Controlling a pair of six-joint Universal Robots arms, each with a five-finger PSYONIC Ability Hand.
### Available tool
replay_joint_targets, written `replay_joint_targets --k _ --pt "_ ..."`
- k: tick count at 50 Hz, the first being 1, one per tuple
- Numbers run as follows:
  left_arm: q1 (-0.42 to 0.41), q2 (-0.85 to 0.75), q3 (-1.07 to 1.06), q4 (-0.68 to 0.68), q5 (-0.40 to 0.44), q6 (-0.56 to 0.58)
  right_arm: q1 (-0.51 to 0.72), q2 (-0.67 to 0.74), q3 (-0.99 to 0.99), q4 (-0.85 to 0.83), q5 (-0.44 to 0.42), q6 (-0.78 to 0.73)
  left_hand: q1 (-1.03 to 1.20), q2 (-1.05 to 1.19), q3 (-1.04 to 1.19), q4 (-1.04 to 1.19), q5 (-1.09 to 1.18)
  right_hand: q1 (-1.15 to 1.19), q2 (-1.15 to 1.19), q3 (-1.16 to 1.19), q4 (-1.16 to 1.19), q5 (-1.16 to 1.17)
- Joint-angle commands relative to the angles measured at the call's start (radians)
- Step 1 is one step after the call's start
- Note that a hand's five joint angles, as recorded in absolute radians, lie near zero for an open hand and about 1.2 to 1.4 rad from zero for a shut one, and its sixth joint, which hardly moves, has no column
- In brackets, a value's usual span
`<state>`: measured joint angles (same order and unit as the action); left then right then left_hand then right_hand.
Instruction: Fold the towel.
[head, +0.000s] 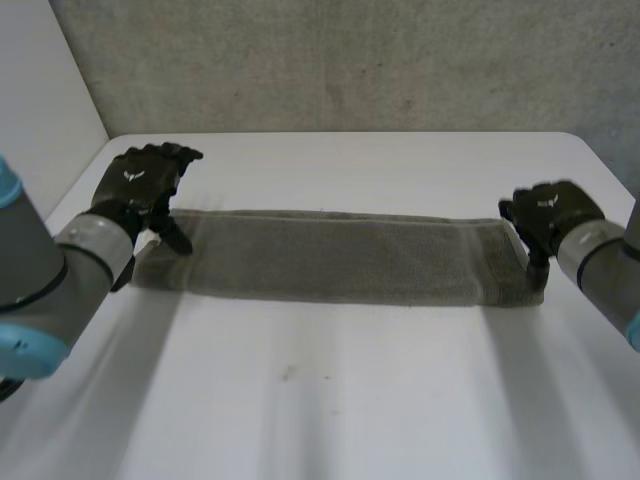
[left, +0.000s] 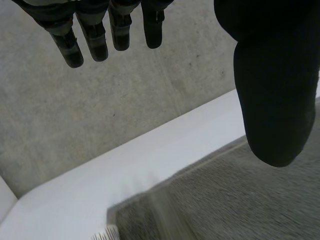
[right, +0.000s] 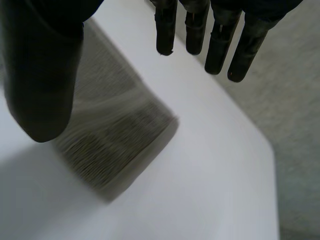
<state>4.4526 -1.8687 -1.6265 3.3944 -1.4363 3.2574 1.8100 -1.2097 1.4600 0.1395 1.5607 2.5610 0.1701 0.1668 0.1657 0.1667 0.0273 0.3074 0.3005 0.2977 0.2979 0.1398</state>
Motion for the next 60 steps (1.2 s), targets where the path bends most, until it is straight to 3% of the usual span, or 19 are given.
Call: replay_joint_targets --k 1,6,14,15,16,18,24,29,35,38,40,41,43,44,46,47,49,55,60 --pt "0.008 0.052 -0.130 0.082 0.001 -0.027 -0.034 0.059 0.069 -0.070 -0.042 0.001 0.005 0.009 0.010 0.009 -0.027 0.086 0.093 0.095 0.095 0.079" --pt "0.007 0.052 -0.194 0.201 0.001 -0.024 -0.060 0.140 0.079 -0.181 -0.047 -0.001 0.005 0.009 0.010 0.009 -0.027 0.203 0.210 0.213 0.213 0.196" --pt "-0.006 0.052 -0.213 0.233 -0.003 -0.016 -0.098 0.257 0.031 -0.228 -0.050 -0.007 0.008 0.011 0.013 0.012 -0.024 0.438 0.445 0.448 0.448 0.431" --pt "-0.006 0.052 -0.213 0.233 -0.003 -0.016 -0.104 0.278 0.017 -0.228 -0.053 -0.010 0.008 0.011 0.013 0.012 -0.024 0.598 0.605 0.608 0.607 0.591" --pt "-0.006 0.052 -0.216 0.233 -0.001 -0.016 -0.113 0.297 0.002 -0.227 -0.035 -0.019 0.005 0.009 0.010 0.009 -0.026 0.995 1.002 1.005 1.004 0.988" --pt "-0.004 0.052 -0.219 0.235 -0.001 -0.016 -0.121 0.302 -0.009 -0.225 -0.030 -0.018 0.005 0.009 0.010 0.009 -0.027 1.088 1.095 1.098 1.097 1.081" --pt "-0.002 0.052 -0.227 0.235 -0.001 -0.018 -0.187 0.280 -0.027 -0.224 -0.004 -0.021 0.005 0.009 0.010 0.009 -0.027 1.089 1.096 1.099 1.098 1.082" --pt "0.004 0.056 -0.233 0.235 -0.001 -0.022 -0.334 0.257 -0.093 -0.201 0.013 -0.141 0.005 0.009 0.010 0.009 -0.027 1.089 1.096 1.099 1.098 1.082" --pt "0.004 0.056 -0.237 0.235 -0.003 -0.021 -0.331 0.237 -0.205 -0.159 0.015 -0.189 0.005 0.009 0.010 0.009 -0.027 1.089 1.096 1.099 1.098 1.082" --pt "0.001 0.056 -0.237 0.235 -0.001 -0.021 -0.224 0.213 -0.323 -0.127 0.018 -0.137 0.005 0.009 0.010 0.009 -0.027 1.089 1.096 1.099 1.098 1.082" --pt "-0.001 0.059 -0.237 0.235 -0.001 -0.021 -0.051 0.226 -0.445 -0.095 0.016 -0.102 0.005 0.009 0.010 0.009 -0.027 1.089 1.096 1.099 1.098 1.082" --pt "-0.001 0.059 -0.237 0.235 -0.001 -0.021 -0.051 0.226 -0.446 -0.095 0.016 -0.102 0.005 0.009 0.010 0.009 -0.027 1.089 1.096 1.099 1.098 1.082" --pt "-0.002 0.059 -0.237 0.235 -0.003 -0.021 0.145 0.275 -0.565 -0.081 0.021 -0.104 0.005 0.009 0.010 0.009 -0.027 1.089 1.096 1.099 1.098 1.082" --pt "-0.002 0.059 -0.237 0.235 -0.003 -0.021 0.146 0.275 -0.566 -0.081 0.021 -0.104 0.005 0.009 0.010 0.009 -0.027 1.089 1.096 1.099 1.098 1.082" --pt "-0.004 0.059 -0.239 0.235 -0.003 -0.021 0.318 0.332 -0.633 -0.083 0.018 -0.105 0.005 0.009 0.010 0.009 -0.027 1.089 1.096 1.099 1.098 1.082" --pt "-0.004 0.059 -0.239 0.235 -0.003 -0.021 0.319 0.332 -0.633 -0.083 0.018 -0.105 0.005 0.009 0.010 0.009 -0.027 1.089 1.096 1.099 1.098 1.082" --pt "-0.006 0.057 -0.240 0.235 -0.003 -0.021 0.463 0.413 -0.674 -0.084 0.010 -0.108 0.005 0.009 0.010 0.009 -0.027 1.089 1.096 1.099 1.098 1.082" --pt "-0.007 0.057 -0.251 0.240 -0.001 -0.019 0.626 0.568 -0.690 -0.092 -0.002 -0.111 0.005 0.009 0.010 0.009 -0.027 1.089 1.096 1.099 1.098 1.082" --pt "-0.010 0.054 -0.251 0.241 -0.001 -0.016 0.669 0.642 -0.681 -0.083 -0.004 -0.130 0.005 0.009 0.010 0.009 -0.027 1.089 1.096 1.099 1.098 1.082"
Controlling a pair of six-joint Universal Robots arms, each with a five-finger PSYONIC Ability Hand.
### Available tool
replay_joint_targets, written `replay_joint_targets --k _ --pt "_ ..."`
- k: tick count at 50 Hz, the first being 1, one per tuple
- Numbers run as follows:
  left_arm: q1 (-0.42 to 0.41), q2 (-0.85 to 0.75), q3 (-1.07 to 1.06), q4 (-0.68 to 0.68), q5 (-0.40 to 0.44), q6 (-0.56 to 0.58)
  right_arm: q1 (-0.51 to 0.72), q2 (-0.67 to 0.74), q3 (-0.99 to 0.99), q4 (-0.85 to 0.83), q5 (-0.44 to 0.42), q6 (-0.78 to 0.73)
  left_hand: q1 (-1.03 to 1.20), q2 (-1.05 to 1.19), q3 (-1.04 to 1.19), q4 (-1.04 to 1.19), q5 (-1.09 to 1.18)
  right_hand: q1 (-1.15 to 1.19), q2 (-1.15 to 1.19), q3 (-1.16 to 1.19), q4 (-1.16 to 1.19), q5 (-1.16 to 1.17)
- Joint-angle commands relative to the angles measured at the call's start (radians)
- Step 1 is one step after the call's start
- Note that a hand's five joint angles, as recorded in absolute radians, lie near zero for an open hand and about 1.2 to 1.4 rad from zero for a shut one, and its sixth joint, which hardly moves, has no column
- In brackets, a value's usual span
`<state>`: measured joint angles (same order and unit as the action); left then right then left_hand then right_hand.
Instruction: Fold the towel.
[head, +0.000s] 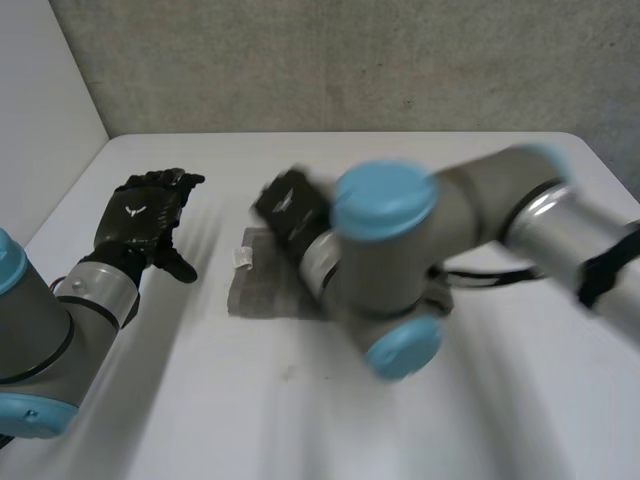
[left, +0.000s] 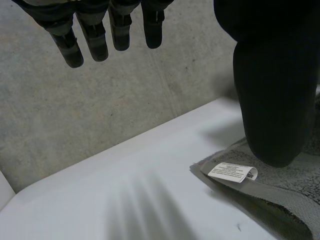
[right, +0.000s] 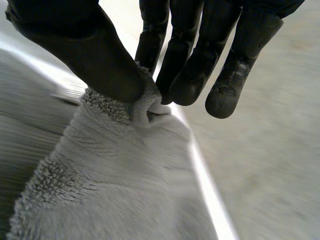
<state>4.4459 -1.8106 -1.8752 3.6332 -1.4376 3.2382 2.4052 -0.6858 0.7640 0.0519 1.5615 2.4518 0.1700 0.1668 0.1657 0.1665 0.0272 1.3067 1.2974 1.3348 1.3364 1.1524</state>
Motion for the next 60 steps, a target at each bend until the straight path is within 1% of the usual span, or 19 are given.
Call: replay_joint_targets --k 1,3,4,5,6,7,8,9,13,18,28,32,35,37,38,40,45,55,60 --pt "-0.004 -0.004 -0.002 0.002 0.000 0.003 0.077 0.124 0.018 0.005 -0.003 -0.030 0.005 0.009 0.010 0.009 -0.026 0.090 0.099 0.061 0.060 0.069" --pt "-0.005 -0.009 -0.004 0.002 0.000 0.005 0.077 0.121 0.023 0.006 -0.003 -0.036 0.005 0.009 0.010 0.009 -0.026 0.009 0.019 -0.019 -0.020 -0.011" --pt "-0.005 -0.009 -0.004 0.002 0.000 0.005 0.077 0.112 0.024 0.008 -0.001 -0.031 0.005 0.009 0.010 0.009 -0.026 -0.343 -0.334 -0.371 -0.373 -0.364" --pt "-0.007 -0.010 -0.004 0.002 0.000 0.005 0.077 0.112 0.025 0.008 -0.001 -0.031 0.005 0.009 0.010 0.009 -0.026 -0.347 -0.337 -0.375 -0.376 -0.367" --pt "-0.010 -0.012 -0.004 0.002 0.000 0.005 0.072 0.088 0.026 0.008 0.014 -0.024 0.005 0.009 0.010 0.009 -0.026 -0.812 -0.803 -0.840 -0.842 -0.832" --pt "-0.010 -0.012 -0.004 0.002 0.000 0.005 0.072 0.088 0.026 0.008 0.014 -0.024 0.005 0.009 0.010 0.009 -0.026 -0.817 -0.807 -0.845 -0.846 -0.837" --pt "-0.011 -0.013 -0.005 0.002 0.000 0.005 0.065 0.050 0.037 0.011 0.017 -0.014 0.005 0.009 0.010 0.009 -0.026 -1.055 -1.046 -1.083 -1.085 -1.075" --pt "-0.011 -0.013 -0.005 0.002 0.000 0.005 0.063 -0.002 0.066 0.011 0.019 0.001 0.005 0.009 0.010 0.009 -0.026 -1.132 -1.123 -1.160 -1.162 -1.152" --pt "-0.011 -0.013 -0.005 0.002 0.000 0.005 -0.001 -0.167 0.222 0.002 0.008 0.088 0.005 0.009 0.010 0.009 -0.026 -1.132 -1.123 -1.160 -1.162 -1.152" --pt "-0.013 -0.013 -0.005 0.002 0.000 0.005 -0.072 -0.279 0.389 -0.003 0.006 0.173 0.005 0.009 0.010 0.009 -0.026 -1.132 -1.123 -1.160 -1.162 -1.152" --pt "-0.025 -0.018 -0.007 0.002 0.000 0.005 -0.250 -0.321 0.656 -0.082 0.002 0.194 0.005 0.009 0.010 0.009 -0.026 -1.132 -1.123 -1.160 -1.162 -1.152" --pt "-0.028 -0.021 -0.007 0.002 0.000 0.005 -0.317 -0.307 0.719 -0.179 0.003 0.185 0.005 0.009 0.010 0.009 -0.026 -0.841 -0.832 -0.869 -0.871 -0.861" --pt "-0.028 -0.023 -0.007 0.002 0.000 0.005 -0.328 -0.301 0.729 -0.207 0.003 0.181 0.005 0.009 0.010 0.009 -0.026 -0.743 -0.734 -0.771 -0.773 -0.763" --pt "-0.033 -0.024 -0.009 0.002 0.000 0.005 -0.348 -0.284 0.735 -0.236 0.002 0.174 0.005 0.009 0.010 0.009 -0.026 -0.518 -0.509 -0.546 -0.548 -0.539" --pt "-0.033 -0.024 -0.009 0.002 0.000 0.005 -0.348 -0.284 0.735 -0.236 0.002 0.174 0.005 0.009 0.010 0.009 -0.026 -0.517 -0.508 -0.545 -0.547 -0.537" --pt "-0.034 -0.023 -0.015 0.005 0.000 0.005 -0.366 -0.270 0.733 -0.244 0.000 0.173 0.005 0.009 0.010 0.009 -0.026 -0.286 -0.277 -0.314 -0.316 -0.307" --pt "-0.036 -0.021 -0.022 0.031 0.000 0.005 -0.370 -0.242 0.727 -0.248 0.011 0.155 0.005 0.009 0.010 0.009 -0.026 0.088 0.097 0.060 0.058 0.068" --pt "-0.042 -0.019 -0.033 0.048 0.000 0.005 -0.406 -0.267 0.770 -0.224 0.012 0.125 0.005 0.009 0.010 0.009 -0.026 0.090 0.099 0.061 0.060 0.069" --pt "-0.043 -0.009 -0.035 0.045 -0.006 0.005 -0.469 -0.368 0.885 -0.167 0.008 0.063 0.005 0.009 0.010 0.009 -0.026 0.090 0.099 0.061 0.060 0.069"
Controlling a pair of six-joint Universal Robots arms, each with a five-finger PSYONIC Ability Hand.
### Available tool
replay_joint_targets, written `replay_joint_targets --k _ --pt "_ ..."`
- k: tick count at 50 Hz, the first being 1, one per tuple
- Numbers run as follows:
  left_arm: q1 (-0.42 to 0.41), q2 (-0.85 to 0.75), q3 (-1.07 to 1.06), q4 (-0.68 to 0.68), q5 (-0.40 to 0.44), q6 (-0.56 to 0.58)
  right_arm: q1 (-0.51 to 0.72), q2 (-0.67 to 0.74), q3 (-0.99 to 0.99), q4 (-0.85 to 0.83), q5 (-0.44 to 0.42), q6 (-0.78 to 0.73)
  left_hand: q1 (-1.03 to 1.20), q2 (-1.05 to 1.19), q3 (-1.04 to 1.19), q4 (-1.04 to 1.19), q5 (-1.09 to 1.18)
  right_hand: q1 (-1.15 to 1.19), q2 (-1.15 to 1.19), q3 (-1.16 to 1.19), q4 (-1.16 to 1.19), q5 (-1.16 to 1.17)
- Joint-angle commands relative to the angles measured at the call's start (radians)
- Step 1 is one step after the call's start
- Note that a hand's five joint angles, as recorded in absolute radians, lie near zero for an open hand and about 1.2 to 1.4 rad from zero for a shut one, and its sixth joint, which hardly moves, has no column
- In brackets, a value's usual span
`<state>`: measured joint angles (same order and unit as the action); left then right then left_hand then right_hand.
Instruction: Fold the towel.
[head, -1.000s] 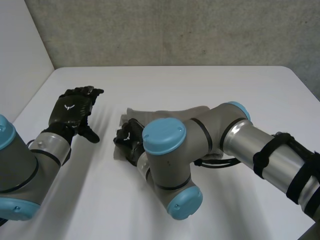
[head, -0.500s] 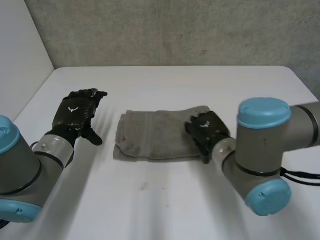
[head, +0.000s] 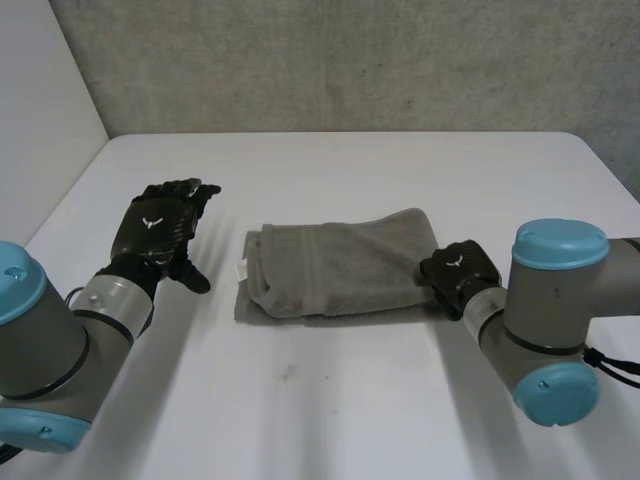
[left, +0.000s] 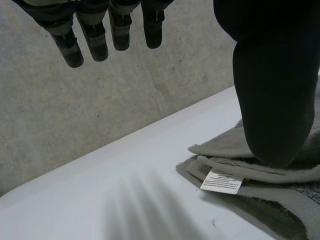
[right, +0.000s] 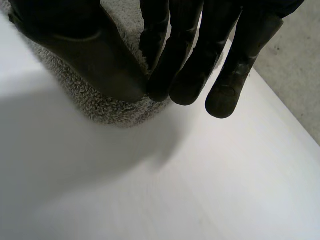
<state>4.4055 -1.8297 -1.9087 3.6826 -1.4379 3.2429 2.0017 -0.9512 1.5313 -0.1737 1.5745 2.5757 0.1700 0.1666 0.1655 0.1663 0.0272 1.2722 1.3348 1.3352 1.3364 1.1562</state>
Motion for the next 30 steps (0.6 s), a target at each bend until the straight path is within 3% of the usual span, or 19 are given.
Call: replay_joint_targets --k 1,5,11,14,21,25,27,30 --pt "-0.003 0.010 -0.001 -0.004 -0.006 0.000 -0.066 -0.103 0.118 0.059 -0.005 -0.061 0.005 0.009 0.010 0.009 -0.026 0.124 0.061 0.061 0.060 0.066" --pt "-0.015 0.018 -0.001 -0.009 -0.007 0.001 -0.164 -0.208 0.193 0.066 -0.016 -0.182 0.005 0.009 0.010 0.009 -0.026 0.124 0.061 0.061 0.060 0.066" --pt "-0.035 0.039 0.013 -0.003 -0.007 0.000 -0.158 -0.236 0.132 0.048 -0.011 -0.272 0.005 0.009 0.010 0.009 -0.026 0.124 0.061 0.061 0.060 0.066" --pt "-0.043 0.052 0.033 -0.001 -0.009 -0.002 -0.066 -0.221 0.018 0.045 -0.010 -0.276 0.005 0.009 0.010 0.009 -0.026 0.124 0.061 0.061 0.060 0.066" --pt "-0.090 0.066 0.128 -0.010 -0.039 -0.011 0.243 -0.019 -0.271 0.048 -0.021 -0.318 0.008 0.012 0.013 0.012 -0.024 0.124 0.061 0.061 0.060 0.066" --pt "-0.112 0.064 0.166 -0.010 -0.084 -0.012 0.354 0.062 -0.289 0.053 -0.045 -0.350 0.005 0.009 0.010 0.009 -0.026 0.124 0.061 0.061 0.060 0.066" --pt "-0.123 0.063 0.183 -0.012 -0.107 -0.014 0.426 0.106 -0.272 0.054 -0.099 -0.376 0.005 0.009 0.010 0.009 -0.026 0.124 0.061 0.061 0.060 0.066" --pt "-0.143 0.056 0.209 -0.013 -0.142 -0.018 0.437 0.114 -0.264 0.054 -0.106 -0.377 0.005 0.009 0.010 0.009 -0.026 0.124 0.061 0.061 0.060 0.066"
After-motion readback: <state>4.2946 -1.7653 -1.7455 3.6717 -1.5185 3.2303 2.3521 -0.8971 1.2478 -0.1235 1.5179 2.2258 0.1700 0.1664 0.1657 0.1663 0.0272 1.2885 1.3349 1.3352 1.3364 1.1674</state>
